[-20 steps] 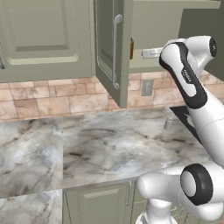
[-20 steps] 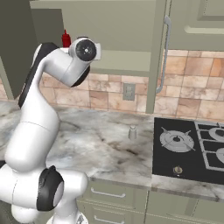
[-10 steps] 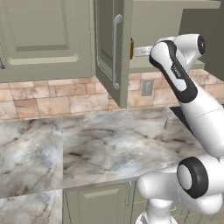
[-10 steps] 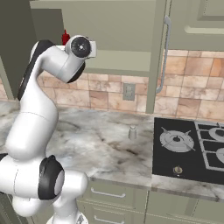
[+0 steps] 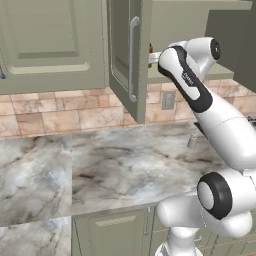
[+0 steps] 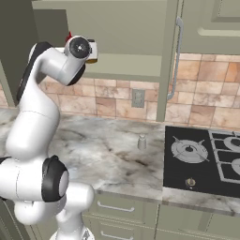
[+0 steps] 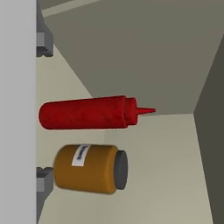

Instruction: Collect the turmeric, ketchup, and shaker from the cabinet and place them next to the stove.

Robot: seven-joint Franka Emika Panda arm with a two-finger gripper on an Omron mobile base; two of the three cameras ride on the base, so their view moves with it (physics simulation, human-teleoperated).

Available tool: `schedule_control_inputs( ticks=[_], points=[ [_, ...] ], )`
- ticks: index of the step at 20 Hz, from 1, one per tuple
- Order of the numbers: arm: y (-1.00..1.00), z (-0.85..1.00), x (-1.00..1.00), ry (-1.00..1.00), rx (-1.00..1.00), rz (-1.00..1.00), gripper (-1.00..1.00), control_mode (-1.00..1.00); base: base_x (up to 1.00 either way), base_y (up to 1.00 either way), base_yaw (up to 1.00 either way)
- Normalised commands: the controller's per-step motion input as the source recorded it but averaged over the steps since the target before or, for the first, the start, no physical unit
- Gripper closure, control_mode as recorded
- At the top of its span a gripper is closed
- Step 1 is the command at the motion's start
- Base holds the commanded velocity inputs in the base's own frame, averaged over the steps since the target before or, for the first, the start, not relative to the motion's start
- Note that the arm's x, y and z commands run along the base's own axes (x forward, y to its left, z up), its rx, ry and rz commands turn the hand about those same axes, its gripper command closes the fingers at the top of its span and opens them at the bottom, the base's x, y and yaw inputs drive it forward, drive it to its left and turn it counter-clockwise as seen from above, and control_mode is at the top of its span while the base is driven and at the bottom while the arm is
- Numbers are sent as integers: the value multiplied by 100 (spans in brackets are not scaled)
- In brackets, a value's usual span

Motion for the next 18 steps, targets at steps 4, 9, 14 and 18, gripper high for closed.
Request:
schedule_control_inputs(
  ticks=[4,9,14,18],
  points=[
    [12,0,18,1,-3,0,-100,-100,0,0,0],
    [7,0,12,0,0,0,-100,-100,0,0,0],
    [8,0,6,0,0,0,-100,-100,0,0,0],
    [9,0,10,0,0,0,-100,-100,0,0,0]
  ],
)
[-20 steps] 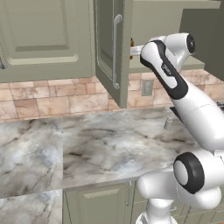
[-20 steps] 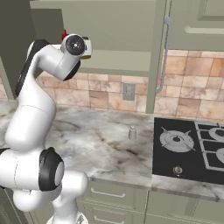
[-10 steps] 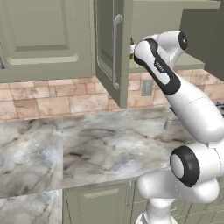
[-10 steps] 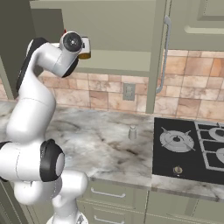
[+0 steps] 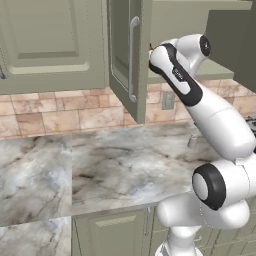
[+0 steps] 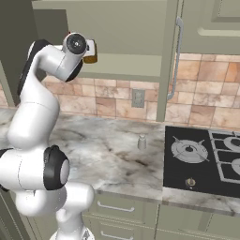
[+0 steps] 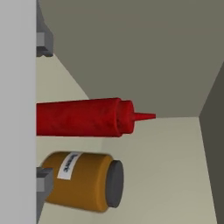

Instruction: Collect the turmeric, ketchup, and shaker from the cabinet and place them next to the stove.

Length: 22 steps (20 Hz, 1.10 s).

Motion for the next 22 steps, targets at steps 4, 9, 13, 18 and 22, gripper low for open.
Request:
schedule_control_inputs(
  ticks=[4,9,13,18,22],
  points=[
    [3,0,13,0,0,0,-100,-100,0,0,0],
    [0,0,11,0,0,0,-100,-100,0,0,0],
    [1,0,6,0,0,0,-100,-100,0,0,0],
    [2,-1,14,0,0,0,-100,-100,0,0,0],
    [0,0,14,0,0,0,-100,-100,0,0,0]
  ],
)
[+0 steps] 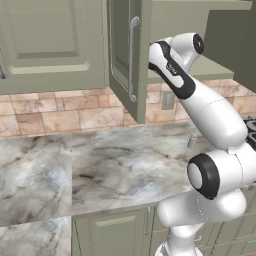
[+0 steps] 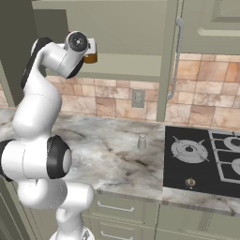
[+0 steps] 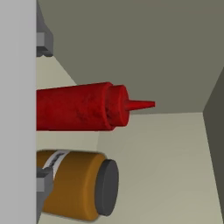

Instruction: Collect the turmeric, ketchup, and shaker from the cabinet and place them next to the stove.

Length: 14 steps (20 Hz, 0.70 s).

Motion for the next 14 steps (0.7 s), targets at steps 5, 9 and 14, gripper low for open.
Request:
schedule_control_inputs(
  ticks=[5,9,14],
  points=[
    [2,0,6,0,0,0,-100,-100,0,0,0],
    [7,0,0,0,0,0,-100,-100,0,0,0],
    [7,0,3,0,0,0,-100,-100,0,0,0]
  ],
)
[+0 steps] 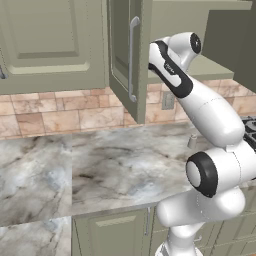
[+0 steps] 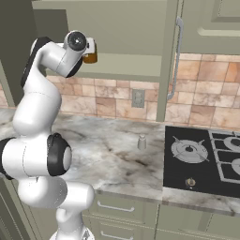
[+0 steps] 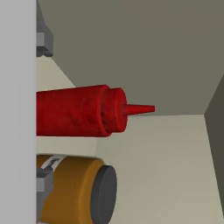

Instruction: Collect the turmeric, ketchup, and shaker from the cabinet and place them next to the stove.

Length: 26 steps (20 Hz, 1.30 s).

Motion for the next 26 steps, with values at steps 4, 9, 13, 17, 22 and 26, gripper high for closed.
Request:
schedule_control_inputs(
  ticks=[4,9,13,17,22,26],
  points=[
    [0,0,6,0,0,0,-100,-100,0,0,0],
    [2,0,6,0,0,0,-100,-100,0,0,0],
    [7,0,3,0,0,0,-100,-100,0,0,0],
    [6,0,5,0,0,0,-100,-100,0,0,0],
    [1,0,7,0,0,0,-100,-100,0,0,0],
    [0,0,6,0,0,0,-100,-100,0,0,0]
  ],
)
